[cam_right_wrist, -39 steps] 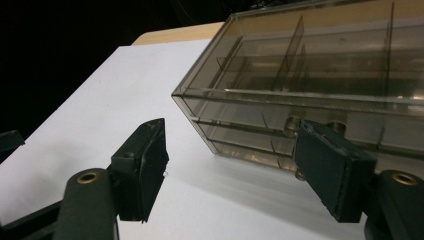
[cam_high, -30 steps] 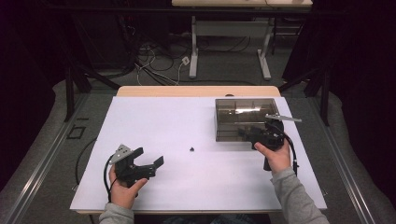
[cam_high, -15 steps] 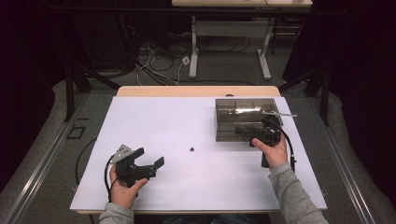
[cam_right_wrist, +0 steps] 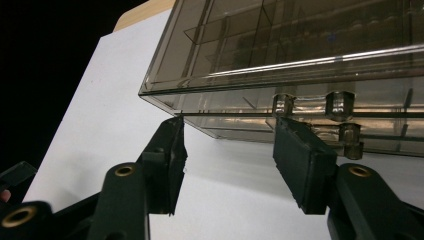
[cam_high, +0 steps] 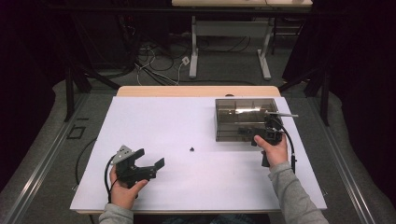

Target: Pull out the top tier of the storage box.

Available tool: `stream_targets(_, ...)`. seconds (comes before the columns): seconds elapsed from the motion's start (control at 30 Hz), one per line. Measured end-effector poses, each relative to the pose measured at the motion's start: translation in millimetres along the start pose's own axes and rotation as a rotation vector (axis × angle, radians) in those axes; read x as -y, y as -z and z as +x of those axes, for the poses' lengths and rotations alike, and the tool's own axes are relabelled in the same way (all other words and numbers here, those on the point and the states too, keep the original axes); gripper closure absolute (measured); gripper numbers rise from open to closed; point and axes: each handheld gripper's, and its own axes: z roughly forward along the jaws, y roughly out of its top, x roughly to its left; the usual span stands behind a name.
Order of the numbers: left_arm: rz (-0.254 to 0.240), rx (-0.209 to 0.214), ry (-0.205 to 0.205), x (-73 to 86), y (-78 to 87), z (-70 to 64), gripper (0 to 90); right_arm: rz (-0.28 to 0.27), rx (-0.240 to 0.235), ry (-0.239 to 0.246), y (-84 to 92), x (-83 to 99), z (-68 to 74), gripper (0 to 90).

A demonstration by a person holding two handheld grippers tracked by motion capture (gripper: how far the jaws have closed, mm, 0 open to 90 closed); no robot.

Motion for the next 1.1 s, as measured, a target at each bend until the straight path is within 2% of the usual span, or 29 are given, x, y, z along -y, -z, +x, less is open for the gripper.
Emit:
stream_targets(0.03, 0.002, -0.002, -0.003, 0.4, 0.6, 0.7, 0.3, -0.001, 0.012, -0.023, -3.0, 0.0, -0.2, 48.1)
stream_targets(0.13, 0.002, -0.006, -0.005, 1.1, 1.3, 0.9, 0.3, 0.023, 0.017, -0.017, -4.3, -0.2, -3.5, 49.0)
stream_targets(0.2, 0.001, -0.007, -0.005, 1.3, 1.5, 1.0, 0.3, 0.012, 0.021, -0.030, -6.3, 0.0, -3.3, 49.2)
stream_targets(0.23, 0.003, -0.007, -0.003, 1.5, 1.9, 0.9, 0.3, 0.037, 0.023, -0.034, -6.2, -0.6, -4.0, 49.2)
stream_targets(0.27, 0.003, -0.007, -0.003, 1.6, 2.0, 1.0, 0.3, 0.024, 0.025, -0.039, -8.2, -0.3, -4.6, 49.4)
stream_targets(0.4, 0.003, -0.010, -0.003, 2.3, 2.5, 0.8, 0.3, 0.044, 0.024, -0.041, -11.8, -0.4, -7.8, 50.3)
stream_targets(0.43, 0.006, -0.010, -0.003, 2.5, 2.9, 0.6, 0.3, 0.039, 0.022, -0.058, -12.7, -0.8, -7.0, 50.4)
stream_targets(0.57, 0.008, -0.013, -0.005, 2.9, 3.0, 0.6, 0.3, 0.042, 0.018, -0.065, -14.1, -1.6, -8.7, 51.4)
stream_targets(0.6, 0.009, -0.013, -0.006, 3.0, 3.1, 0.6, 0.3, 0.064, 0.020, -0.044, -13.4, -2.3, -11.0, 51.9)
stream_targets(0.63, 0.010, -0.014, -0.005, 3.1, 3.1, 0.6, 0.3, 0.047, 0.017, -0.062, -15.2, -2.5, -11.4, 52.9)
stream_targets(0.77, 0.011, -0.015, -0.004, 3.4, 3.1, 0.6, 0.3, 0.064, 0.022, -0.064, -14.6, -3.7, -12.1, 54.0)
stream_targets(0.8, 0.011, -0.014, -0.004, 3.5, 3.0, 0.6, 0.3, 0.039, 0.022, -0.071, -16.0, -3.6, -12.3, 54.9)
stream_targets(0.9, 0.011, -0.014, -0.002, 3.7, 2.7, 0.5, 0.3, 0.041, 0.018, -0.066, -15.9, -4.0, -13.5, 55.9)
stream_targets(1.07, 0.013, -0.014, -0.005, 3.9, 2.4, 0.2, 0.3, 0.024, 0.019, -0.092, -15.6, -4.9, -13.8, 58.5)
stream_targets(1.1, 0.013, -0.014, -0.005, 3.9, 2.3, 0.3, 0.3, 0.020, 0.019, -0.084, -15.8, -4.8, -14.9, 58.9)
